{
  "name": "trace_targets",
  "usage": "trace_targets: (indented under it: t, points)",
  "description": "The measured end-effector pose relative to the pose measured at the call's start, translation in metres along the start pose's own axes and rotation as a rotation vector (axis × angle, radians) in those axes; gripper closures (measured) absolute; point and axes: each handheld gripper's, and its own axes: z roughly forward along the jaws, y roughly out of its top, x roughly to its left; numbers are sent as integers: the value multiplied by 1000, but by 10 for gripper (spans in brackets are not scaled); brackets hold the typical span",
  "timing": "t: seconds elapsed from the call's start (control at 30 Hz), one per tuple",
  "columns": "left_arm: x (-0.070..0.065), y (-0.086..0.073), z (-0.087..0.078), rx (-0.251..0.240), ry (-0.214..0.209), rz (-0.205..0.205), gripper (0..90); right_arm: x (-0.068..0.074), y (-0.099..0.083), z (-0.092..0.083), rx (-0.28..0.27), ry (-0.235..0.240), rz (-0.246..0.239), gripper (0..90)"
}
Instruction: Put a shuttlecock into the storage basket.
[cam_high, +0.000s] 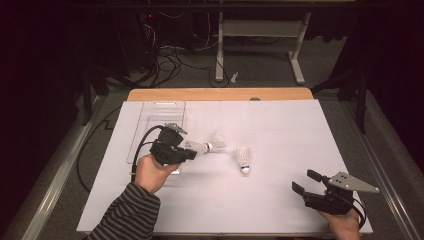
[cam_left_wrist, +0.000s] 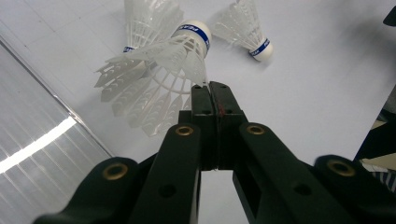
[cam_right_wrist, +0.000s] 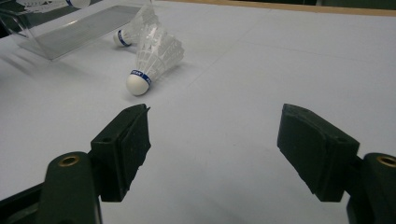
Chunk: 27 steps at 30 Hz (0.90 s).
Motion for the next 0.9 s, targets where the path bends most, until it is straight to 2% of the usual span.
trace_targets:
  t: [0.9]
  points:
    - [14, 1, -19, -63, 28, -40, 899, 0, 0, 0, -3, 0, 1, 259]
